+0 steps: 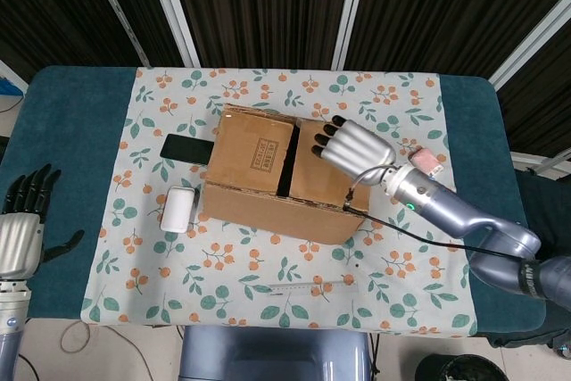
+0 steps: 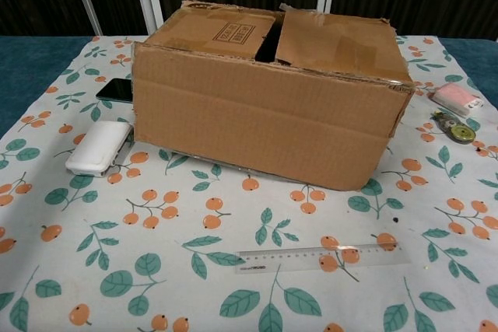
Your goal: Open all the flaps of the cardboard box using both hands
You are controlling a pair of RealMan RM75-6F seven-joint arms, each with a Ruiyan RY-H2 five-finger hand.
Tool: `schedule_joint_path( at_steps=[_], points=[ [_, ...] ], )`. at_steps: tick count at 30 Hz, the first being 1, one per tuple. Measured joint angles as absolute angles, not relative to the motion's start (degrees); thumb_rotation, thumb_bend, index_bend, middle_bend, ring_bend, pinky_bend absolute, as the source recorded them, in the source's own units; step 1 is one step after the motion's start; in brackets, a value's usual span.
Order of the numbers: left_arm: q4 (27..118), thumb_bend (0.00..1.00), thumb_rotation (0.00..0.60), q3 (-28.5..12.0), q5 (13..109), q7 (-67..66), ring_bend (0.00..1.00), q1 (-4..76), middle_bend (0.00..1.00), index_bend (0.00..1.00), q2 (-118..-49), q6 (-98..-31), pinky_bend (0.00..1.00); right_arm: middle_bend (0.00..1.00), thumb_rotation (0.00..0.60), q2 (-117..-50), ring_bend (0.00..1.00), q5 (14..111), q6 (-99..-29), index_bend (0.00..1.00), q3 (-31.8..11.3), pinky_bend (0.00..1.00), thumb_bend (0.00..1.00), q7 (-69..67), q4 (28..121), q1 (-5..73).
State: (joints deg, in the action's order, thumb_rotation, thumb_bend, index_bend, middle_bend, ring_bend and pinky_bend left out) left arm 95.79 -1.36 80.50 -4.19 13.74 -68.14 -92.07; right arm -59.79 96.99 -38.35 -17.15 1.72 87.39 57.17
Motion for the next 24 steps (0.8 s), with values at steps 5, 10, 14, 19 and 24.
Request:
schedule_joint_path(
  at_steps=[5,10,14,19,24],
  points=[
    [95.75,0.15,0.6,-1.94,80.47,-3.48,0.0,13.34,0.0,0.0,-68.01,-91.2,0.03,0.35,0.6,-65.13,0.31,97.47,-36.6,0.43,-16.13,0.31,1.0,1.91,83.52,61.44],
    [95.67,0.15,0.6,-2.56,80.32,-2.81,0.0,12.99,0.0,0.0,-67.9,-90.19,0.03,0.31,0.6,-68.66,0.29,97.17,-35.48,0.43,-15.14,0.31,1.0,2.75,80.02,64.08],
    [95.6,0.15,0.6,-2.93,80.3,-2.55,0.0,12.79,0.0,0.0,-67.84,-89.69,0.03,0.3,0.6,-70.32,0.29,96.01,-34.04,0.43,-14.69,0.31,1.0,3.45,77.82,65.75],
    [95.43,0.15,0.6,-3.57,80.05,-2.31,0.0,12.49,0.0,0.0,-67.84,-88.97,0.03,0.3,0.6,-72.09,0.29,94.69,-32.81,0.43,-13.47,0.31,1.0,4.49,75.39,66.87],
    [94.84,0.15,0.6,-4.15,79.93,-2.49,0.0,12.33,0.0,0.0,-68.17,-88.36,0.03,0.3,0.6,-74.0,0.29,93.77,-33.27,0.43,-12.52,0.31,1.0,5.66,73.96,67.47]
  ],
)
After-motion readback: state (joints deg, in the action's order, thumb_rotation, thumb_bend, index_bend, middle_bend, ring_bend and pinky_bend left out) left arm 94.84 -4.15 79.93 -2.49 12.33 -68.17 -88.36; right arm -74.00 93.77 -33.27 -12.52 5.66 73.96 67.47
